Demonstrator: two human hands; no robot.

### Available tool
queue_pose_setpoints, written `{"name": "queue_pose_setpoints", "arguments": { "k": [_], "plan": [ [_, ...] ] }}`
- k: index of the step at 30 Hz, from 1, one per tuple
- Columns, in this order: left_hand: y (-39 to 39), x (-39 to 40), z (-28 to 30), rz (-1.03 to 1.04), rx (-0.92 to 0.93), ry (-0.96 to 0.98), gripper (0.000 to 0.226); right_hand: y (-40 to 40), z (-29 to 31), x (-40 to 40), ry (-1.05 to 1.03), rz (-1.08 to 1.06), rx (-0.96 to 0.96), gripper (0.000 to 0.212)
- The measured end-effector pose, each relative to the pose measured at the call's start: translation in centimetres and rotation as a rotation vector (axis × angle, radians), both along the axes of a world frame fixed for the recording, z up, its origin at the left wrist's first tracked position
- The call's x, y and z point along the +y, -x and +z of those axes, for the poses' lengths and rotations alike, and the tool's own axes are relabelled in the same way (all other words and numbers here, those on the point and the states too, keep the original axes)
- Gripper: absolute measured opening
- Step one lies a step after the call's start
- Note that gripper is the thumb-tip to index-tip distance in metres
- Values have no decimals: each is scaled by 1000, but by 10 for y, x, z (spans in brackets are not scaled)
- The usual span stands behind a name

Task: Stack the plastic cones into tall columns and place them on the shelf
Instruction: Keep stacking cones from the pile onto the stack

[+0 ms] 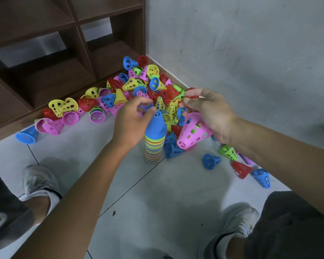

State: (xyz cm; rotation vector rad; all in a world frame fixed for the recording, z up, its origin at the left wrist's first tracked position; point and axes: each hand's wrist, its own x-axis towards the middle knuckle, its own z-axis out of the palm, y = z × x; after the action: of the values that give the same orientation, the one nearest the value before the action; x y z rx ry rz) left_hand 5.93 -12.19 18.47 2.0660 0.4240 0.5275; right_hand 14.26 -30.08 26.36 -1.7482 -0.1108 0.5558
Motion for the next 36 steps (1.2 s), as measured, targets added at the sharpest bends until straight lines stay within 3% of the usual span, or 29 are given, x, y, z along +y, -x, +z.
{"name": "queue_pose_setpoints", "arguments": {
  "k": [7,12,15,19,23,27,32,36],
  "plan": [
    [0,-9,28,-87,-202,141,15,-6,3,5,-133,-128,54,12],
    [4,-20,34,-447,-20,129,46,-10,7,5,-231,-253,86,13],
    [5,-32,34,-500,-12,173,56,-12,7,5,-270,-304,101,10],
    [5,-40,32,-427,-115,199,62,-11,9,3,-365,-290,218,22],
    [6,-44,34,-379,-179,244,41,-6,7,4,-347,-166,244,25],
    [6,-39,34,-221,-293,353,25,-6,1,6,-201,-86,121,13],
    [5,-11,19,2,-221,221,30,0,-8,2,14,-6,30,8],
    [6,0,4,34,-86,53,29,6,-12,2,66,40,-4,15]
  ]
}}
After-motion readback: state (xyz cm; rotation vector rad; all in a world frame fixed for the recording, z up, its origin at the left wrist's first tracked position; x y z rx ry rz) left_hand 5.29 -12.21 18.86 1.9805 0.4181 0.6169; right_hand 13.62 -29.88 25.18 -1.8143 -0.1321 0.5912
